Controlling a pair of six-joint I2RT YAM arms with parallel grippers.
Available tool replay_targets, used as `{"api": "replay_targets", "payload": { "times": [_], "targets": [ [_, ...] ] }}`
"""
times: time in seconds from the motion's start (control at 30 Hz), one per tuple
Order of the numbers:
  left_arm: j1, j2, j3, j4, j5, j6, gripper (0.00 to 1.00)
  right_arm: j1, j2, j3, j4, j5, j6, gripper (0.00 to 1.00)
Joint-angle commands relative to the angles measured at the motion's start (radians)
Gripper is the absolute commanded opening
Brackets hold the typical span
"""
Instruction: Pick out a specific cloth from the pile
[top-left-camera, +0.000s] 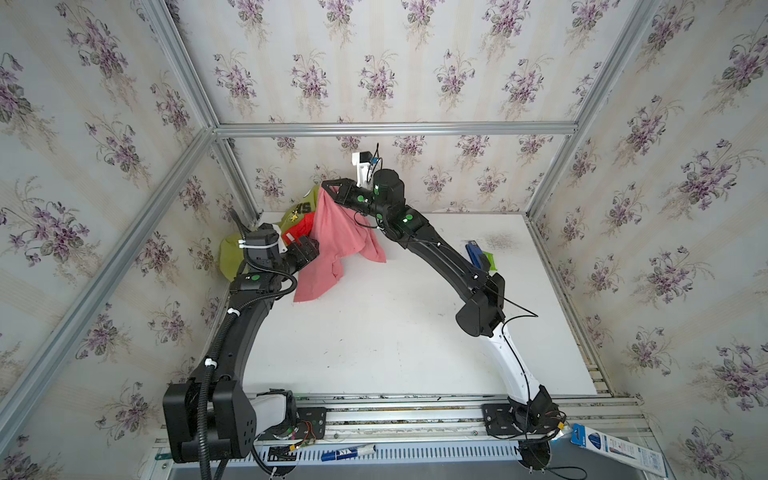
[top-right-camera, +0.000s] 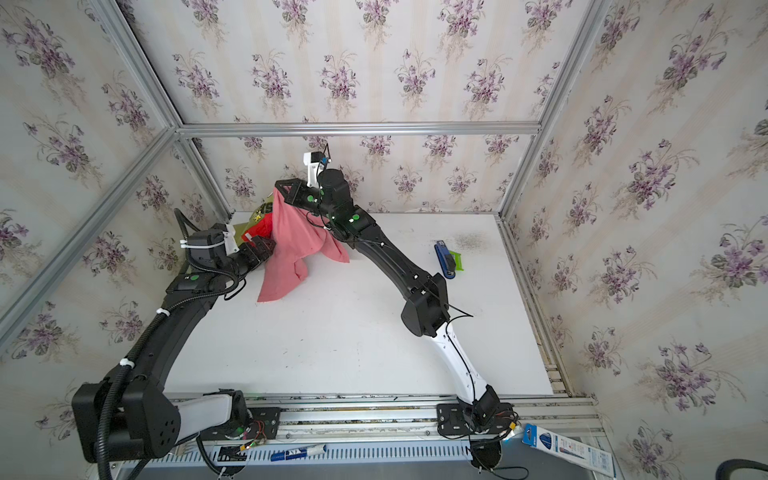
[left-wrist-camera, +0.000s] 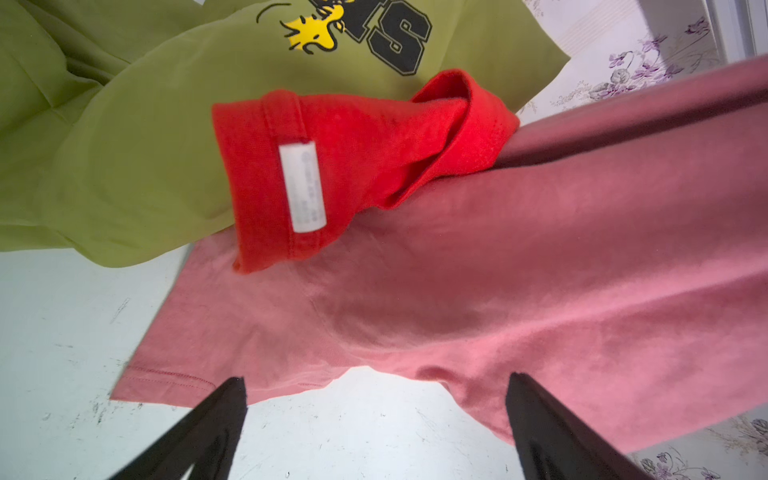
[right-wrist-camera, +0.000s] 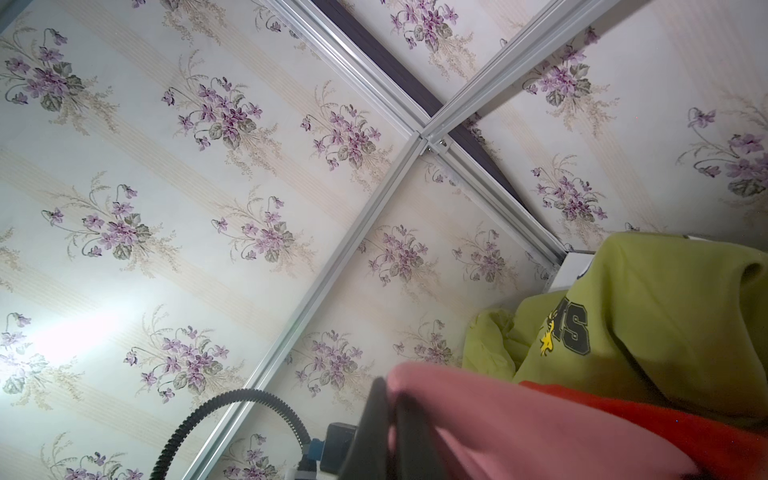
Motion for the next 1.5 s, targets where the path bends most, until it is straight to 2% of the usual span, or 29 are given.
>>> {"api": "replay_targets", "payload": {
  "times": [0.0, 0.6, 0.8, 0.9, 1.0, 1.07, 1.13, 1.2, 1.27, 1.33, 1.47],
  "targets": [
    [0.000, -0.005, 0.010, 0.018, 0.004, -0.004, 1.00, -0.003, -0.066, 0.028, 0.116, -0.003, -0.021, 0.00],
    [0.001, -0.008, 0.014, 0.022, 0.009, -0.009, 1.00, -0.002, -0.098, 0.031, 0.107, -0.008, -0.043, 0.00],
    [0.001, -0.045, 0.014, 0.022, 0.015, 0.000, 1.00, -0.002, -0.121, 0.030, 0.055, -0.049, -0.066, 0.00],
    [0.001, -0.068, 0.006, 0.027, 0.026, 0.019, 0.99, -0.002, -0.148, 0.028, -0.069, -0.105, -0.132, 0.00],
    [0.001, -0.107, -0.014, 0.039, 0.040, 0.039, 0.97, 0.001, -0.197, 0.010, -0.322, -0.154, -0.296, 0.00],
    [0.001, -0.136, -0.039, 0.054, 0.050, 0.048, 0.97, 0.008, -0.265, -0.070, -0.443, -0.153, -0.408, 0.00],
    [0.001, -0.162, -0.065, 0.074, 0.051, 0.049, 0.97, 0.014, -0.362, -0.251, -0.392, -0.142, -0.450, 0.00],
    [0.002, -0.183, -0.087, 0.094, 0.054, 0.050, 0.98, 0.015, -0.469, -0.450, -0.239, -0.118, -0.451, 0.00],
    [0.001, -0.195, -0.103, 0.111, 0.054, 0.046, 0.98, 0.015, -0.546, -0.577, -0.125, -0.085, -0.460, 0.00],
    [0.001, -0.194, -0.108, 0.115, 0.058, 0.041, 0.99, 0.015, -0.560, -0.566, -0.132, -0.075, -0.488, 0.00],
    [0.002, -0.191, -0.110, 0.134, 0.090, 0.033, 0.99, 0.011, -0.485, -0.358, -0.276, -0.087, -0.519, 0.00]
  ]
}}
